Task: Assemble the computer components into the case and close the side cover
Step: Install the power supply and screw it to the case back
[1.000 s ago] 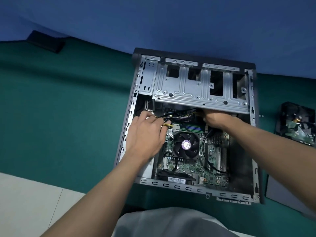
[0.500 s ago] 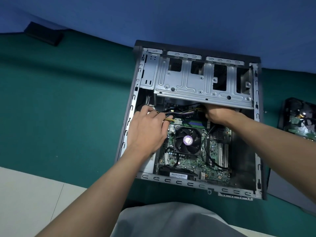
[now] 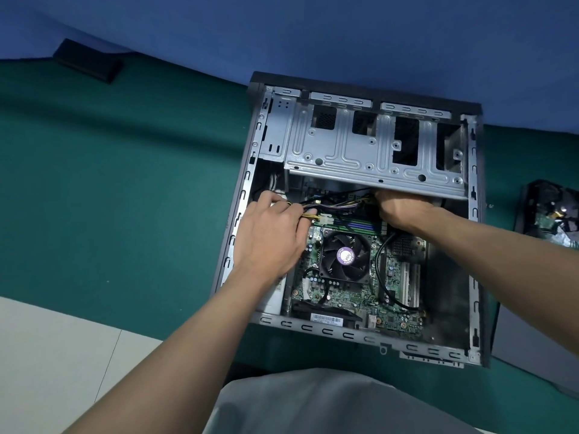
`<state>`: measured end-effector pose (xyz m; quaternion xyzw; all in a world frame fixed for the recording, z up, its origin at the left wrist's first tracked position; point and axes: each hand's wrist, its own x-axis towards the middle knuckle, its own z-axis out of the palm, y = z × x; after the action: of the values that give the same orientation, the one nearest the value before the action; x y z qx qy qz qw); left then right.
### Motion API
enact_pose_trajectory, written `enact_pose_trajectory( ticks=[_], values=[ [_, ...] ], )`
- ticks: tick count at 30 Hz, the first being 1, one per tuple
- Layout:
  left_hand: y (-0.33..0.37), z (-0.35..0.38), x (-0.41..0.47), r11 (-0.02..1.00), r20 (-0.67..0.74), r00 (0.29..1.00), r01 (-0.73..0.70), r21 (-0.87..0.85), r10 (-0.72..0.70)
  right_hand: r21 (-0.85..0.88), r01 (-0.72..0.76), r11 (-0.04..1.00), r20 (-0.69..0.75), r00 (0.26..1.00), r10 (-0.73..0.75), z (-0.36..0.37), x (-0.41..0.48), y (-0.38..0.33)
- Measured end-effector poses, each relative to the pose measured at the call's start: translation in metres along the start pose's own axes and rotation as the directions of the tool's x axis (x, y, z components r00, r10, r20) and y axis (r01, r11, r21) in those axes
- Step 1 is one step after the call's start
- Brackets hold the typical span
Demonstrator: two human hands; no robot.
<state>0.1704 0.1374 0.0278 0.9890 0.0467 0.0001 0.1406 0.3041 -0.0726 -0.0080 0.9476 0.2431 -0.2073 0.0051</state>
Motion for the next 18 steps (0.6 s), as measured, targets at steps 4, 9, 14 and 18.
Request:
enact_pose_trajectory(
  ticks=[4, 9, 14, 18],
  values=[
    [0.0, -0.001, 0.0, 1.0, 0.001, 1.0, 0.004, -0.006, -0.004, -0.027, -0.002, 1.0, 0.046, 0.999, 0.003, 0.006, 0.005, 0.001],
    [0.0, 0.0, 0.001, 1.0, 0.02, 1.0, 0.003, -0.011, -0.002, 0.144, -0.039, 0.989, 0.05, 0.998, 0.032, 0.012, 0.015, 0.016],
    [-0.001, 0.001, 0.0, 1.0, 0.006, 1.0, 0.008, -0.023, -0.008, 0.168, -0.09, 0.982, 0.048, 0.995, 0.084, 0.018, 0.015, 0.022],
    [-0.001, 0.001, 0.0, 1.0, -0.005, 1.0, 0.003, -0.031, -0.004, 0.188, -0.037, 0.981, 0.081, 0.996, 0.022, 0.019, 0.013, 0.018]
  ],
)
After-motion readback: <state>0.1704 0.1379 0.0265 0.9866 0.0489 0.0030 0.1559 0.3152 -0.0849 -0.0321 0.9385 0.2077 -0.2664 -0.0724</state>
